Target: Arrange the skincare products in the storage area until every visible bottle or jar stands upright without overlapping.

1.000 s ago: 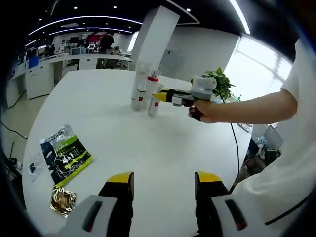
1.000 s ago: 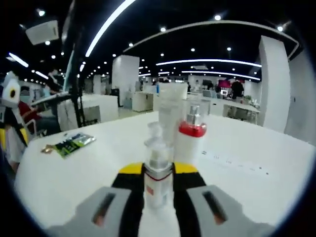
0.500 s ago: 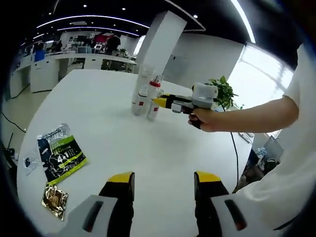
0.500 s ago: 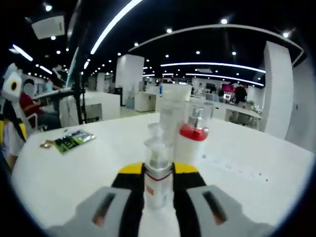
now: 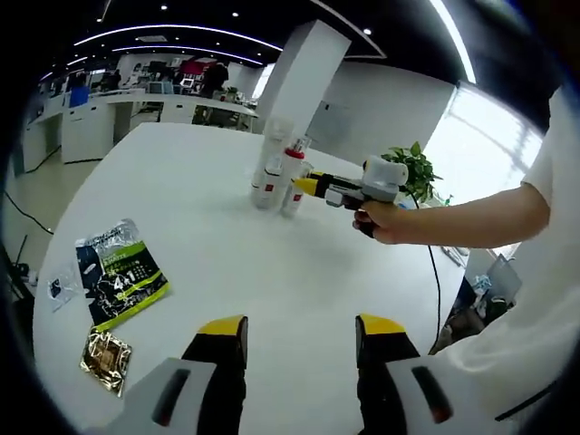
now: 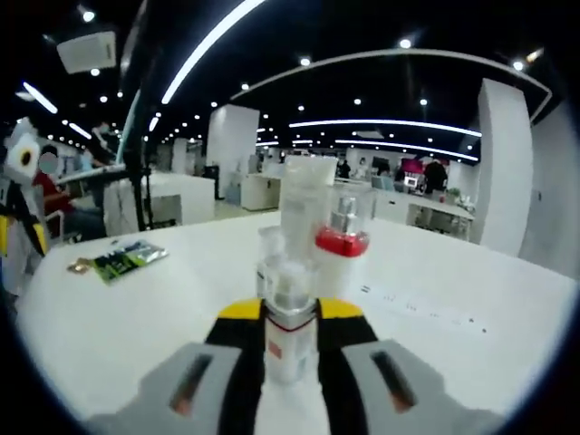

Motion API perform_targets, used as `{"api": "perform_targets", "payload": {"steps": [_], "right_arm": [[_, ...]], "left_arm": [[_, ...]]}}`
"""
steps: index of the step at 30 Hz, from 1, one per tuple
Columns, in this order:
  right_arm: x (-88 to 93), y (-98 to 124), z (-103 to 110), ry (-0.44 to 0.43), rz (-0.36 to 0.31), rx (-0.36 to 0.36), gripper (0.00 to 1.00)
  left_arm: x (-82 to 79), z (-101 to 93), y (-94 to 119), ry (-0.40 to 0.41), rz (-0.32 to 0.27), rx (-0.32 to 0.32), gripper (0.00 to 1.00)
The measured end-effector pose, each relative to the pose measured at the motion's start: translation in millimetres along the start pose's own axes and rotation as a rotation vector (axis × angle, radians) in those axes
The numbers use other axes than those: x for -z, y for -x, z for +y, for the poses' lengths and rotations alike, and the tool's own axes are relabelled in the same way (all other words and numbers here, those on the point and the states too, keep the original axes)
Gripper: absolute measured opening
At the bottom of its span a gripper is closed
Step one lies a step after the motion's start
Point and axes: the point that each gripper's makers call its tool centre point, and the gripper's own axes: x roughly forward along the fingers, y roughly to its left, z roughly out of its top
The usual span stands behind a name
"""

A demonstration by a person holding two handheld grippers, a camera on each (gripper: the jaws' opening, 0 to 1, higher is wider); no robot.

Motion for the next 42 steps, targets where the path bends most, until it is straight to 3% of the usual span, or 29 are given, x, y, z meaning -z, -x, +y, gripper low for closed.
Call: {"api": "perform_targets", "payload": {"steps": [4,20,33,35,42], "right_arm": [[-2.0,-2.9,0.4,-0.011,-0.013,0.015,0.18],[0.0,2.2,-6.1,-0.045,-0.038,0.045,0.2],[19.2,3.3,-5.5,-0.092,0.061,0.049,0.31],[31.5,6.2,-7.8,-0.117,0.121,0.072,0.29],[30.7,11.4,-4.9,-0.111,0.129,0.059,0.15]], "left_arm": [[-4.5,3.6,5.2,0.037,-0.037,-0.008,0.49],[3.0,8.8,8.9,0.029,-0.011,-0.026,0.49],[0.8,9.8,7.7,0.017,-0.003,-0.018,0.49],[1.5,10.4,8.4,0.019,-0.003,-0.018,0.49],[3.3,10.1,9.2,0.014,0.004,-0.016,0.48]]}}
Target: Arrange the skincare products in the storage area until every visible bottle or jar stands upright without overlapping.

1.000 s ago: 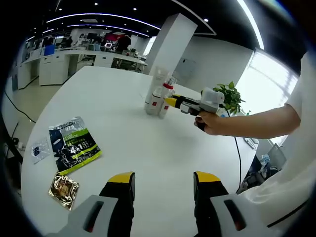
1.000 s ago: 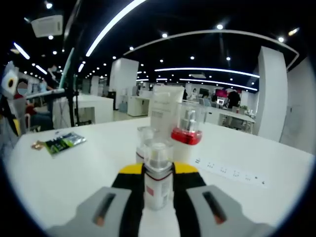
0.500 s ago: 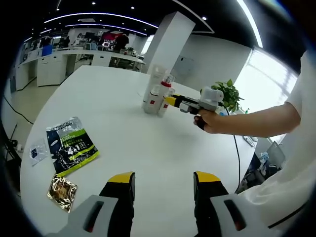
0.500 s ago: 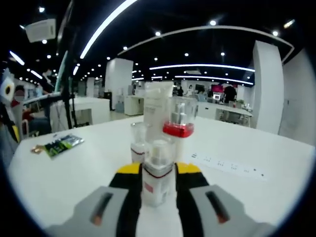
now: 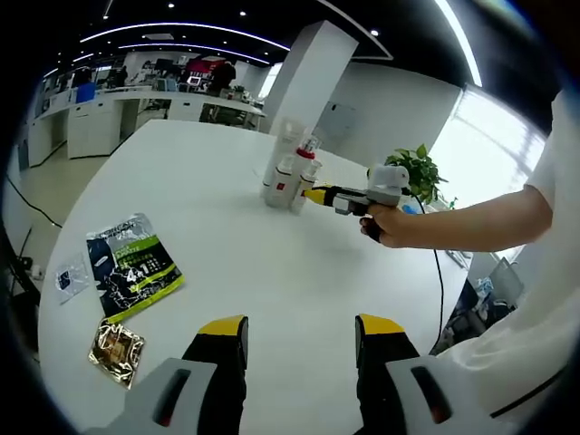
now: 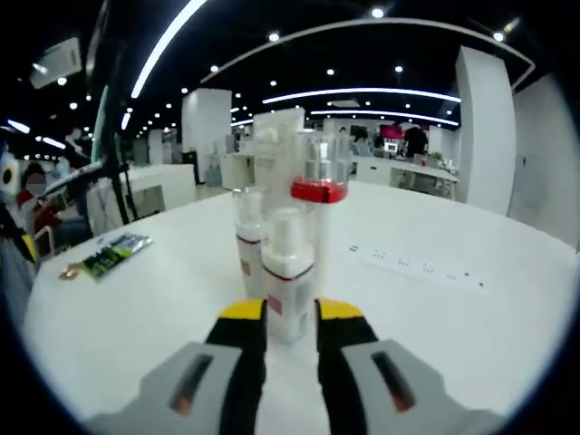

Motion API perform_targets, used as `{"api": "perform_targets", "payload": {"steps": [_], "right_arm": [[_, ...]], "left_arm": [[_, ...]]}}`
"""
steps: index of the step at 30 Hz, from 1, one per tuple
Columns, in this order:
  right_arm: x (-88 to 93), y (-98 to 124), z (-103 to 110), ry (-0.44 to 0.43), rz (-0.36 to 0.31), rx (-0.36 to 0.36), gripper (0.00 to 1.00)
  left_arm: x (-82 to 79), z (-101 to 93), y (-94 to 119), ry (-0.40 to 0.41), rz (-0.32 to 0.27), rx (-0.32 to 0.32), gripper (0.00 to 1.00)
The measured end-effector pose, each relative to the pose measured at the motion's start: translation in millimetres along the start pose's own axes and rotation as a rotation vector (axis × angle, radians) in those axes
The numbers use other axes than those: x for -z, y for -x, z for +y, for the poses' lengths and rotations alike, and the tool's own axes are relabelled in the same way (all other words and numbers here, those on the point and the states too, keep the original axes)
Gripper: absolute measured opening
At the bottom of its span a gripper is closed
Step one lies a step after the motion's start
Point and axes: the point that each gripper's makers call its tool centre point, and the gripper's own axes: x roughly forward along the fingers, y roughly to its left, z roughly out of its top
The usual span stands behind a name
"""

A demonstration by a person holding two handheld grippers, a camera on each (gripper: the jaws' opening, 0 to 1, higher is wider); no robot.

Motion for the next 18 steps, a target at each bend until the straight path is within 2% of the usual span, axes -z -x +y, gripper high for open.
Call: {"api": "perform_targets", "payload": {"steps": [5,18], "right_arm": [[-8.8,0.1,-3.9,0.02,-0.017,0.009,0.12],[-10.0,-1.5,-4.7,0.028,-0.004,0.005,0.1]], "left_arm": [[-2.7,0.0,-1.5,-0.005,-0.004,0.006,0.48],[-2.5,-0.1,1.6,-0.014,-0.005,0.007,0.48]]}}
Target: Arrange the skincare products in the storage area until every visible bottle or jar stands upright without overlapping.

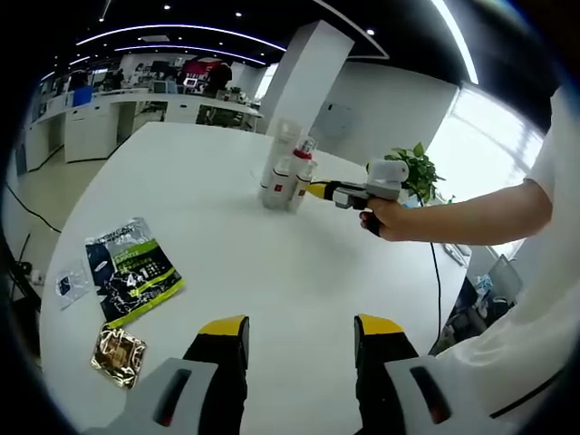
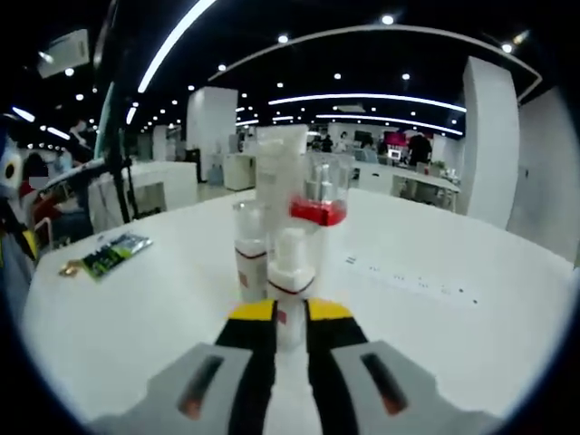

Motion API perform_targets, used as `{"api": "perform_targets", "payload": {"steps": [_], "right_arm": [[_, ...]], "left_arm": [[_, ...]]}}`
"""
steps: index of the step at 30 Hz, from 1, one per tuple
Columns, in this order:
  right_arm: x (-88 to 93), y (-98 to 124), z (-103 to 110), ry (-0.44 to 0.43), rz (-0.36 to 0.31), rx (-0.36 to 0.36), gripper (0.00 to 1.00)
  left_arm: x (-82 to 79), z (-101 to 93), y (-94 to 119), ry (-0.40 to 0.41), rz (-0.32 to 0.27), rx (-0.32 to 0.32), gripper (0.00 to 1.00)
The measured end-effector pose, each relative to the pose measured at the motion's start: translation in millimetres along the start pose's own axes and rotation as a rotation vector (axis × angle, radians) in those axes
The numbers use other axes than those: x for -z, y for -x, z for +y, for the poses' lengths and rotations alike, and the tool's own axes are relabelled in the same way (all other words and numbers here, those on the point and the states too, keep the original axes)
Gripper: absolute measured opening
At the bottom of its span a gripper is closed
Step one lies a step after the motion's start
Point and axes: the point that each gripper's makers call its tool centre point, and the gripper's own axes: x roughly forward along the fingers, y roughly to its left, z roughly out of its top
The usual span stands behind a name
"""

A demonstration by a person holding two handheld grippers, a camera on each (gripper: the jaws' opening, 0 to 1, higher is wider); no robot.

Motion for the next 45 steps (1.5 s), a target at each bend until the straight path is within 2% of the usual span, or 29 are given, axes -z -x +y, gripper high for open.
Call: {"api": "perform_targets", "payload": {"steps": [7,10,13,15,19,20,23,24,26,28,30,32,37,39,41,44,45], "right_arm": [[0.1,-5.3,2.9,-0.047,0.006,0.014,0.13],[1.7,-2.2,2.4,-0.085,0.015,0.04,0.14],[2.0,5.7,5.1,-0.086,0.018,0.039,0.16],[4.6,15.6,6.7,-0.075,0.031,0.037,0.17],[10.5,39.9,7.0,-0.123,0.044,0.049,0.19],[14.7,53.9,10.4,-0.15,0.056,0.049,0.2],[21.7,71.4,18.5,-0.199,0.076,0.043,0.24],[29.5,84.7,22.6,-0.198,0.082,0.034,0.24],[35.8,97.0,37.4,-0.227,0.103,-0.007,0.27],[39.3,110.8,49.2,-0.231,0.11,-0.012,0.27],[42.0,118.2,62.9,-0.271,0.117,-0.034,0.29],[45.6,120.4,82.3,-0.289,0.141,-0.066,0.29],[38.4,107.6,124.8,-0.335,0.163,-0.165,0.37],[29.1,92.4,149.1,-0.336,0.174,-0.215,0.37],[23.3,82.1,164.4,-0.343,0.183,-0.252,0.38],[14.9,64.0,193.0,-0.356,0.222,-0.323,0.38],[13.6,60.9,196.1,-0.356,0.226,-0.329,0.38]], "left_arm": [[1.7,1.0,7.0,-0.006,0.0,-0.016,0.48],[4.0,-0.4,9.7,-0.008,0.001,-0.02,0.48],[7.5,-1.5,10.1,-0.008,0.008,-0.022,0.48],[11.4,-2.7,8.8,-0.007,0.018,-0.024,0.48],[15.7,-4.6,4.4,-0.001,0.034,-0.025,0.48],[17.4,-1.7,2.0,0.014,0.043,-0.034,0.48],[15.0,8.8,0.4,0.087,0.03,-0.071,0.49],[10.0,22.4,-1.4,0.154,0.002,-0.098,0.49],[5.7,35.7,-2.5,0.227,-0.028,-0.118,0.5],[1.1,56.0,-1.5,0.298,-0.074,-0.154,0.5],[0.8,61.3,-1.1,0.316,-0.083,-0.164,0.51],[2.7,75.8,1.8,0.344,-0.094,-0.197,0.51],[1.4,103.8,14.0,0.375,-0.138,-0.265,0.52],[0.6,122.7,21.0,0.395,-0.156,-0.294,0.52],[0.5,135.2,24.0,0.415,-0.169,-0.309,0.54],[1.5,150.9,26.2,0.42,-0.159,-0.329,0.57],[1.1,152.6,26.5,0.417,-0.159,-0.329,0.56]]}}
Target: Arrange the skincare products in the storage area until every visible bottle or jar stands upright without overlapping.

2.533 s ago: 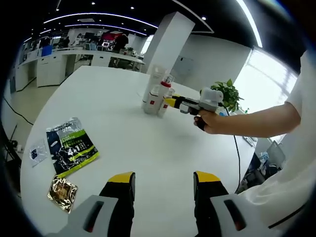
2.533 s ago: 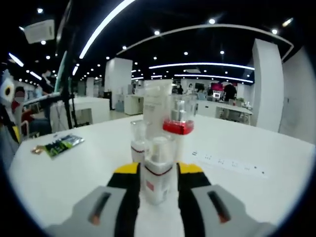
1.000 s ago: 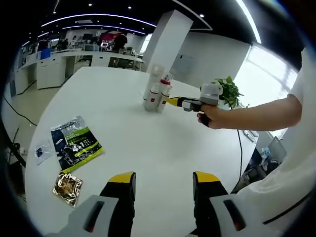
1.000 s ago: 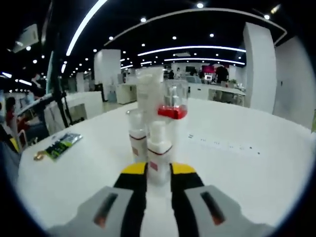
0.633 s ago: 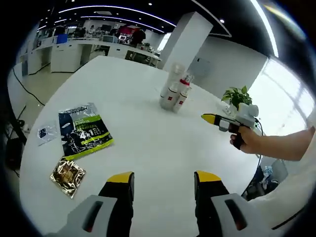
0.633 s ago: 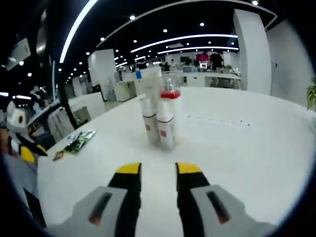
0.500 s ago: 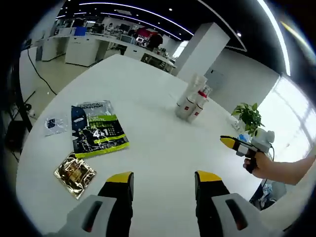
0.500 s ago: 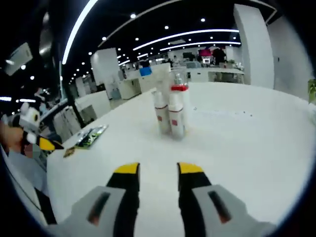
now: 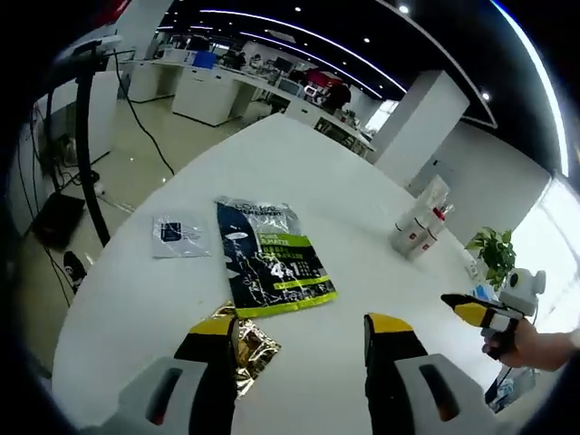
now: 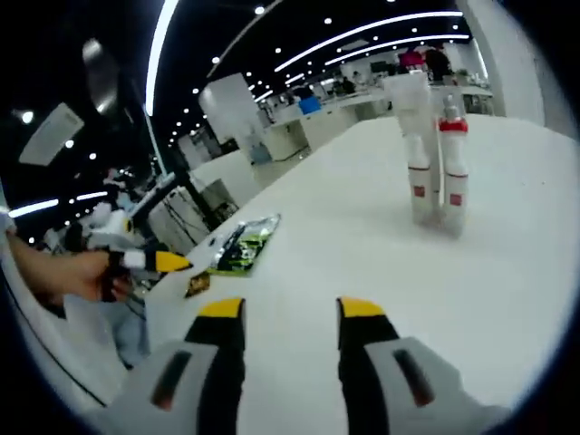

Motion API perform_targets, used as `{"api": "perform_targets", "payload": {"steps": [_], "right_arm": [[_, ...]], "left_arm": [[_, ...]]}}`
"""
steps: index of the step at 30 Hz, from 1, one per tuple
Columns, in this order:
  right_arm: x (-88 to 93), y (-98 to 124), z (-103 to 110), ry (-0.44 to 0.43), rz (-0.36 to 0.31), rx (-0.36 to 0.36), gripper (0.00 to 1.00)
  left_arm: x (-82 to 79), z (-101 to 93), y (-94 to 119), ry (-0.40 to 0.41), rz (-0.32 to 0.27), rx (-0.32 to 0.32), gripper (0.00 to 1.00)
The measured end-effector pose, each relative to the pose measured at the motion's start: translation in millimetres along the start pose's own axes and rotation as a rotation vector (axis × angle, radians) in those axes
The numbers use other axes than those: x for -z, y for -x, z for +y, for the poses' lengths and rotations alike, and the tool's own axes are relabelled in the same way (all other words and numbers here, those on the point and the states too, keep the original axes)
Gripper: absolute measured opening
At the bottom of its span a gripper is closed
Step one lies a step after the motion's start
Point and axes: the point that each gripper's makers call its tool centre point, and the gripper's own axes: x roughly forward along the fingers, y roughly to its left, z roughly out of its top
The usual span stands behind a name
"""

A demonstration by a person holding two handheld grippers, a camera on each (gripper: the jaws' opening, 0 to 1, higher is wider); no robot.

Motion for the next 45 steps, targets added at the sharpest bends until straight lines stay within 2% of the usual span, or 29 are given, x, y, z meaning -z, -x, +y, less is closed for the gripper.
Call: {"api": "perform_targets", "payload": {"steps": [8,17,20,26,31,41,45], "right_arm": [[-15.4,-47.8,22.6,0.002,0.07,-0.04,0.38],[-16.7,-93.9,34.2,-0.016,0.148,-0.072,0.39],[-18.9,-115.7,41.4,-0.042,0.17,-0.083,0.42],[-20.2,-147.6,53.8,0.014,0.239,-0.119,0.44],[-10.8,-163.4,52.1,0.049,0.32,-0.125,0.46],[-3.4,-183.1,52.4,0.039,0.376,-0.144,0.45],[-3.8,-188.1,53.0,0.022,0.371,-0.155,0.4]], "left_arm": [[-10.9,16.3,-13.2,0.026,0.004,0.011,0.56],[-13.9,27.0,-25.9,0.037,0.044,0.021,0.55],[-16.7,31.4,-30.8,0.036,0.052,0.027,0.54],[-24.2,35.2,-39.5,0.043,0.045,0.039,0.53],[-29.1,36.0,-41.5,0.039,0.042,0.038,0.53],[-31.3,33.4,-50.0,0.055,0.047,0.052,0.47],[-32.6,32.1,-54.6,0.091,0.051,0.066,0.42]]}}
